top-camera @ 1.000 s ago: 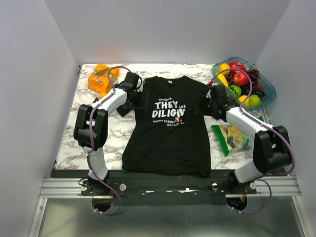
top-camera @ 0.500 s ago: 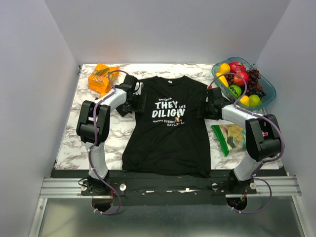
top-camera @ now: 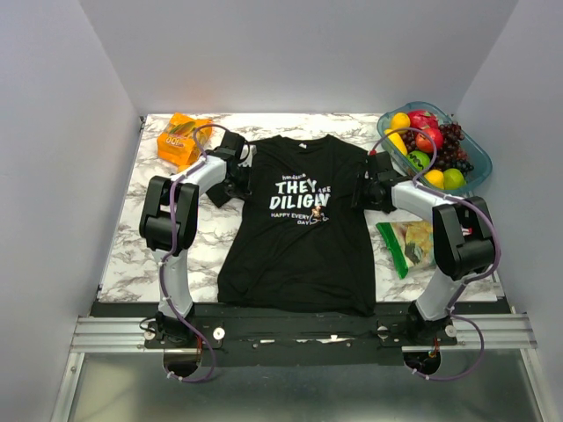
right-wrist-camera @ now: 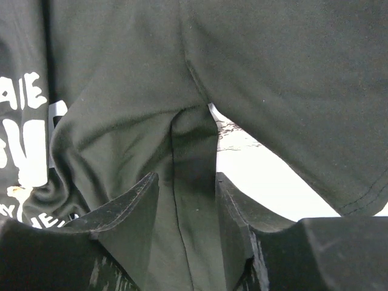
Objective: Pin the brooch onto the clothing
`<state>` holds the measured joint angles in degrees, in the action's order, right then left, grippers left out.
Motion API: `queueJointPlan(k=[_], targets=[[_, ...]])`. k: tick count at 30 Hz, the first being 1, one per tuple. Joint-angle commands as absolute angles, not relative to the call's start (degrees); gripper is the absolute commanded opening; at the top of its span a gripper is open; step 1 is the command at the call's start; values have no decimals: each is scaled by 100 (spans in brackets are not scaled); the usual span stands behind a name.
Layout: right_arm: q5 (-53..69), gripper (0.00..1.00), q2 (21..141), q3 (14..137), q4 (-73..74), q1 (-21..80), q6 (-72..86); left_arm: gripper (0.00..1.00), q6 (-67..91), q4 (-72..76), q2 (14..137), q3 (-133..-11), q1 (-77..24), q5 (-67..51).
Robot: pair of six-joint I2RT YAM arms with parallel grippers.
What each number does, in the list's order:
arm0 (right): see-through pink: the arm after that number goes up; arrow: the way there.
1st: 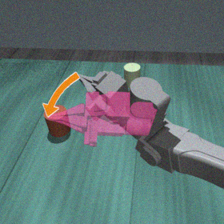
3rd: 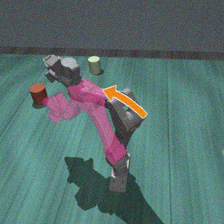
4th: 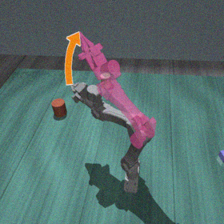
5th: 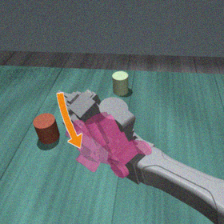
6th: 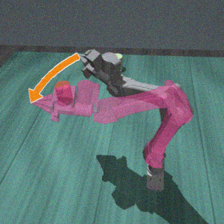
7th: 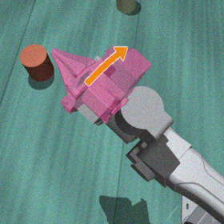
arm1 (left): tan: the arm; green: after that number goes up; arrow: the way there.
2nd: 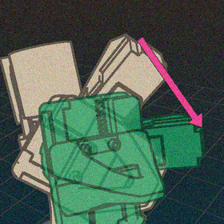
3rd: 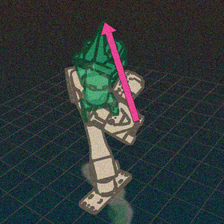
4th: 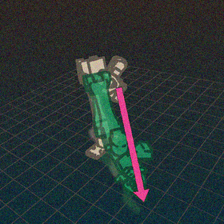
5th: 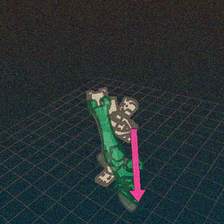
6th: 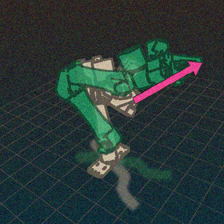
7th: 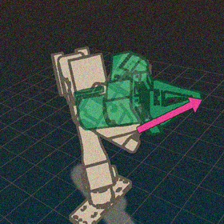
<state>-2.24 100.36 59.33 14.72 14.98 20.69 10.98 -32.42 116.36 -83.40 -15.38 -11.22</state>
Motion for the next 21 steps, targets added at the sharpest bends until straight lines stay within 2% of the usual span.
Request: queueJointPlan(k=[1, 10, 16, 21], targets=[[-378, 50, 10195, 6170, 1881, 1477, 2188, 16, 1090, -3331, 11909, -8288, -1503, -1239], [-466, 45, 10406, 6503, 2443, 1477, 2320, 5, 1081, -3278, 11751, -8244, -1459, -1239], [-431, 32, 10503, 6653, 2689, 1476, 2294, 1, 1046, -3243, 11681, -8227, -1398, -1195], [-474, 15, 10512, 6671, 2768, 1477, 2268, 0, 993, -3243, 11602, -8183, -1345, -1073]])
